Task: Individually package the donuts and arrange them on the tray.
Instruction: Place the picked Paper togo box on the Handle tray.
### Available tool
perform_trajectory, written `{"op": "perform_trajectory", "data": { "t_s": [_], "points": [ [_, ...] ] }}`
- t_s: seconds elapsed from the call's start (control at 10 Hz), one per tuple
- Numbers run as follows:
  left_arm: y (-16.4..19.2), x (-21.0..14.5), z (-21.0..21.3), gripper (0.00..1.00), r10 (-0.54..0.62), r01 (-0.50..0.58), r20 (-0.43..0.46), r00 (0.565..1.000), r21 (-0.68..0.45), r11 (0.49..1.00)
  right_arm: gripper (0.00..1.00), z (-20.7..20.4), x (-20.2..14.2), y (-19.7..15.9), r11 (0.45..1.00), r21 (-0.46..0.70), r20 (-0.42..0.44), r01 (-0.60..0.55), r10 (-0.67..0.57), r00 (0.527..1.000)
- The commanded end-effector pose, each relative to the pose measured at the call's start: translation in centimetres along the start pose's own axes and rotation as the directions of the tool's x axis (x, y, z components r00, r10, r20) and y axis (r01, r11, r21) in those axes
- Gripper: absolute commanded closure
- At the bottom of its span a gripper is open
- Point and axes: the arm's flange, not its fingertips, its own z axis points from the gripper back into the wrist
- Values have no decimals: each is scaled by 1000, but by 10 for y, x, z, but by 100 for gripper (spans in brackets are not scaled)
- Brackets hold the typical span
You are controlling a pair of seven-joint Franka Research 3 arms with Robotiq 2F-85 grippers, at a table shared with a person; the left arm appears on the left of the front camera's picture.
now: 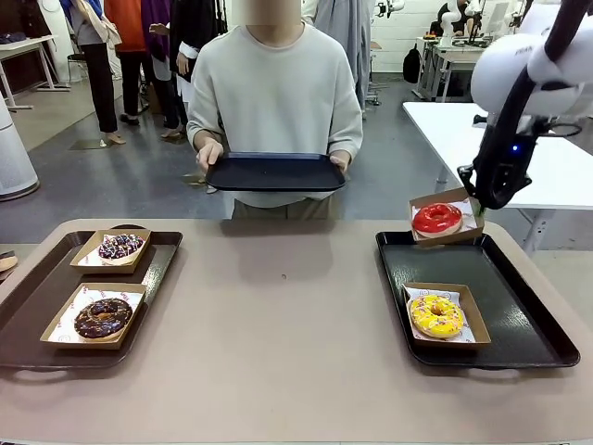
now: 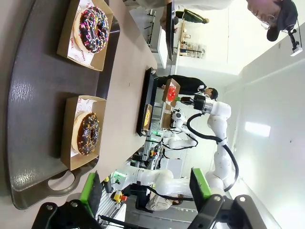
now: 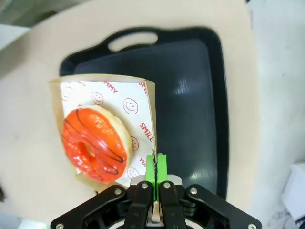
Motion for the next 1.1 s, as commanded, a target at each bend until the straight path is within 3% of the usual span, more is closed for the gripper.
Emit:
{"op": "perform_trajectory", "data": {
  "t_s": [0.0,0.4,0.5,1.0],
  "points": [
    [-2,-1,0,3,-4,4,-1,1000,0,1000,99,-25,15,1,998,-1,28,-63,63,998],
    [-2,-1,0,3,-4,4,-1,1000,0,1000,99,-54,36,11,993,-20,-36,-113,112,993],
    [-2,-1,0,3,-4,4,-1,1000,0,1000,99,-57,26,6,998,1,-17,-56,56,998],
    [-2,-1,0,3,-4,4,-1,1000,0,1000,99,-58,31,7,998,1,-19,-67,67,998]
  ]
}}
